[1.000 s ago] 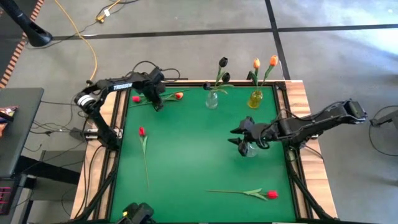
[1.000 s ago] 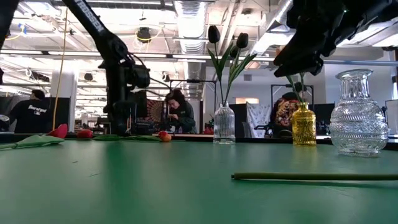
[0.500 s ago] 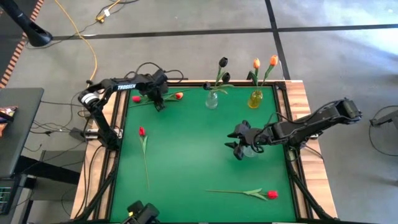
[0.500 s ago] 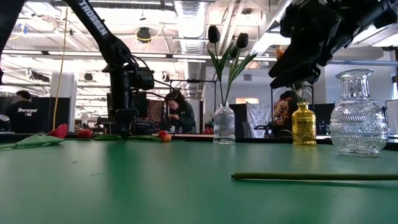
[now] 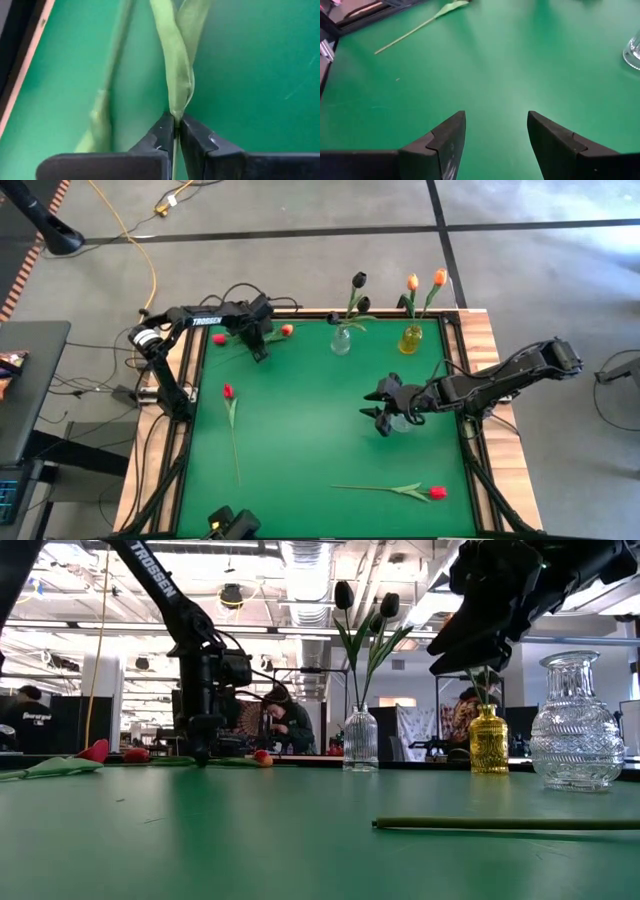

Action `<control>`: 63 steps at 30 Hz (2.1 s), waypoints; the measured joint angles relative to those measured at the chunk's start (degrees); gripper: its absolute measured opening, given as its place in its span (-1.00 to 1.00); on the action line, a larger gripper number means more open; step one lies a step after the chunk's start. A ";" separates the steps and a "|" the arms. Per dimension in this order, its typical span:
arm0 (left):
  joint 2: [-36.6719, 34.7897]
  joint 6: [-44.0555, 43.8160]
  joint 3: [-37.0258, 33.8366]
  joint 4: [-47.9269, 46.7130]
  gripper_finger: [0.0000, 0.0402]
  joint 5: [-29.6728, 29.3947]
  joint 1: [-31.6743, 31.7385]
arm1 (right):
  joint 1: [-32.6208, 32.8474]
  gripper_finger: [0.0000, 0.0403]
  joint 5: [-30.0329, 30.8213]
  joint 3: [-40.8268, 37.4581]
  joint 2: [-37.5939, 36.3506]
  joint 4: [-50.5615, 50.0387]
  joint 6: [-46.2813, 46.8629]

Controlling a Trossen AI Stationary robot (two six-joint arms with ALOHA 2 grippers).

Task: Sort flowers into vase by color
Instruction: Put the orange flower into the yellow vase

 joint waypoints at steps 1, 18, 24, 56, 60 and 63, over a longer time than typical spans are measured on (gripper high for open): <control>-0.55 -0.75 -0.12 0.20 -0.95 0.12 -0.24 | 0.00 0.19 0.00 0.00 0.00 0.42 -0.02; -26.00 -9.92 -0.17 3.05 -1.00 3.68 -5.74 | -0.22 0.19 0.34 -0.02 0.00 12.75 -0.08; -34.38 -17.29 -0.17 9.07 -1.00 14.80 -7.45 | -1.24 0.19 3.17 -0.02 0.00 23.16 -1.79; -36.98 -32.76 -0.04 52.43 -1.00 25.13 -37.26 | -5.84 0.19 -6.25 31.46 18.99 33.89 -24.54; -36.21 -33.65 -0.09 52.56 -1.00 25.09 -37.66 | -6.21 0.19 -7.23 34.36 21.07 31.95 -24.51; -36.30 -33.76 -0.09 52.94 -1.00 24.87 -37.65 | -6.21 0.19 -7.61 35.74 21.18 28.05 -24.08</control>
